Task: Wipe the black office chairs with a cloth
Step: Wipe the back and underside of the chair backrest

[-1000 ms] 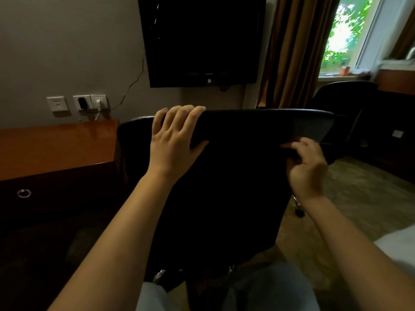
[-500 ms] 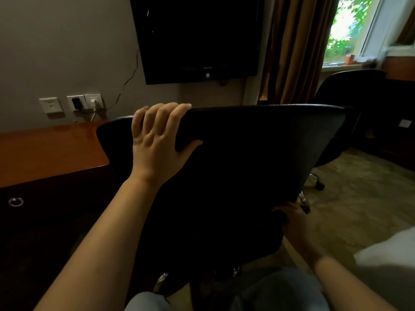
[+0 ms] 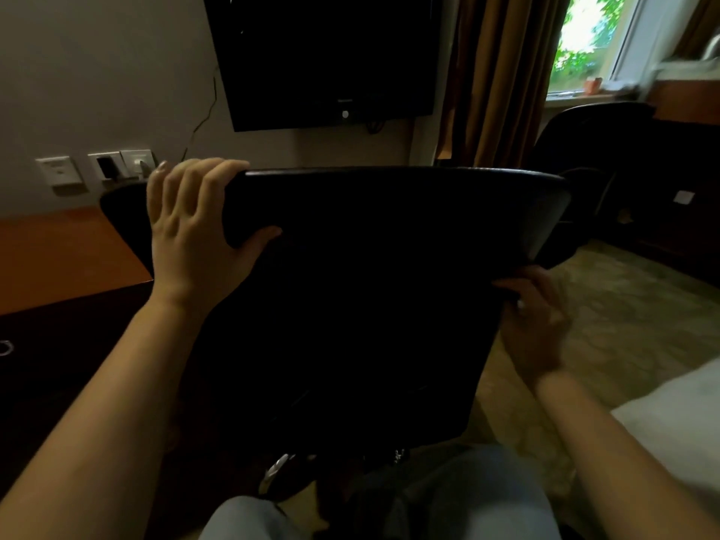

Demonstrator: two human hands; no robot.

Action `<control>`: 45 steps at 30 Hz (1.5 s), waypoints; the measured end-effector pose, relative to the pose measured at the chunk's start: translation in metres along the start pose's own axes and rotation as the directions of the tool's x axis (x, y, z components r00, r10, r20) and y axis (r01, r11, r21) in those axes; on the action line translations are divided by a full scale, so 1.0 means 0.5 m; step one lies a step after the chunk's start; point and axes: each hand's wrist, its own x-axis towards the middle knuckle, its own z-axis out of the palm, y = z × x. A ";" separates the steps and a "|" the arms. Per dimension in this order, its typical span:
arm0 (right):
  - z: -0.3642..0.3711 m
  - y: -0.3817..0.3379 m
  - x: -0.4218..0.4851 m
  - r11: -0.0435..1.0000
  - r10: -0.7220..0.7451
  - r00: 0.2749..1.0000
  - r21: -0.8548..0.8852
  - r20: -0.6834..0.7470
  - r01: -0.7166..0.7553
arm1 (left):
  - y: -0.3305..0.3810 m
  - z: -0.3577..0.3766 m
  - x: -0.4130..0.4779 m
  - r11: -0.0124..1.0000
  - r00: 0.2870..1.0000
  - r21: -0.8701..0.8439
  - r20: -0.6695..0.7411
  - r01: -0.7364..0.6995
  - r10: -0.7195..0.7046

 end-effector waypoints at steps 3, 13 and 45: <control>0.023 0.049 -0.122 0.997 0.082 0.984 -0.026 0.157 -0.079 | -0.006 0.000 0.001 1.000 1.000 -0.008 0.005 0.007 -0.007; -0.006 0.080 -0.194 0.945 0.319 0.786 -0.118 0.529 -0.304 | -0.003 -0.003 -0.001 1.000 1.000 -0.025 0.009 0.011 -0.010; -0.041 -0.091 -0.177 0.936 0.338 0.826 -0.072 0.451 -0.344 | 0.103 -0.024 -0.192 0.978 0.908 -0.055 0.385 0.202 -0.166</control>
